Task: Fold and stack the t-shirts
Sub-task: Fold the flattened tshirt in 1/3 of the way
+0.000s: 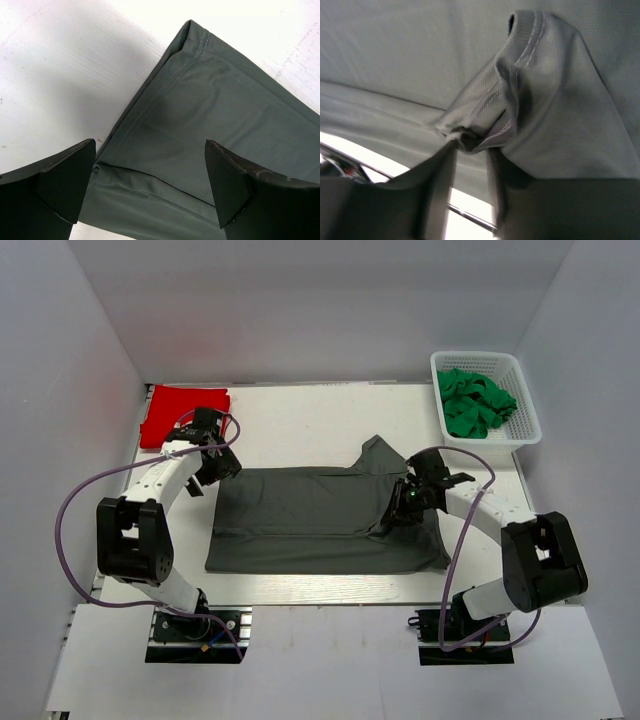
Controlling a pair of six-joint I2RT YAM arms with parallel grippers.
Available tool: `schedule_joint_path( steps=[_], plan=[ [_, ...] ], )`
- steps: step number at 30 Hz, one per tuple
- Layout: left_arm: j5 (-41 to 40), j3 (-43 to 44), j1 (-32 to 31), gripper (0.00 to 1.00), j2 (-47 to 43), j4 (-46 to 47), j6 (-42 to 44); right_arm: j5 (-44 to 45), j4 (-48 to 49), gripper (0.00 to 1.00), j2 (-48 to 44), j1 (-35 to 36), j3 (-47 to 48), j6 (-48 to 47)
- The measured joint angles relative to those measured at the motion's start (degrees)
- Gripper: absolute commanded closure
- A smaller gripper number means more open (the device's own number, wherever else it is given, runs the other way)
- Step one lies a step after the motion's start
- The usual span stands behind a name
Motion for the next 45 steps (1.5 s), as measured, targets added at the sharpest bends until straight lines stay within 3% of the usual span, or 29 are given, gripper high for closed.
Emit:
schedule_joint_path(
  steps=[3,4,13,14,15,16,17,19,22,37,45],
  plan=[
    [0.00,-0.02,0.00,0.00,0.00,0.04,0.00,1.70,-0.33,0.96,1.27,0.11,1.57,1.09],
    [0.04,-0.04,0.00,0.00,0.00,0.07,0.00,2.21,-0.50,1.00,1.70,0.15,1.97,1.25],
    [0.90,-1.14,0.00,0.00,0.00,0.44,0.37,2.78,-1.70,1.00,3.26,0.81,4.72,1.81],
    [1.01,-1.14,0.00,0.00,0.00,0.52,0.39,2.38,-1.68,0.96,3.50,0.98,5.18,1.77],
    [1.11,-1.14,0.00,0.00,0.00,0.63,0.42,1.99,-1.55,0.83,3.85,1.20,5.73,1.64],
    [1.18,-1.14,0.00,0.00,0.00,0.76,0.42,1.62,-1.38,0.77,4.22,1.36,6.19,1.66],
    [1.22,-1.14,0.00,0.00,0.00,0.90,0.42,1.14,-1.38,0.57,4.72,1.62,6.75,1.36],
    [1.33,-1.14,0.00,0.00,0.00,1.07,0.42,0.57,-1.33,0.42,5.79,1.88,7.74,1.53],
    [1.36,-1.14,0.00,0.00,0.00,1.22,0.42,-0.17,-1.20,0.10,7.32,2.32,8.57,1.36],
    [1.62,-1.09,0.00,0.00,0.00,1.25,0.44,-3.52,1.44,0.10,15.91,3.58,15.85,0.37],
    [1.62,-1.09,0.00,0.00,0.02,1.25,0.44,1.97,-3.48,0.10,16.50,4.55,19.02,0.50]
  ],
)
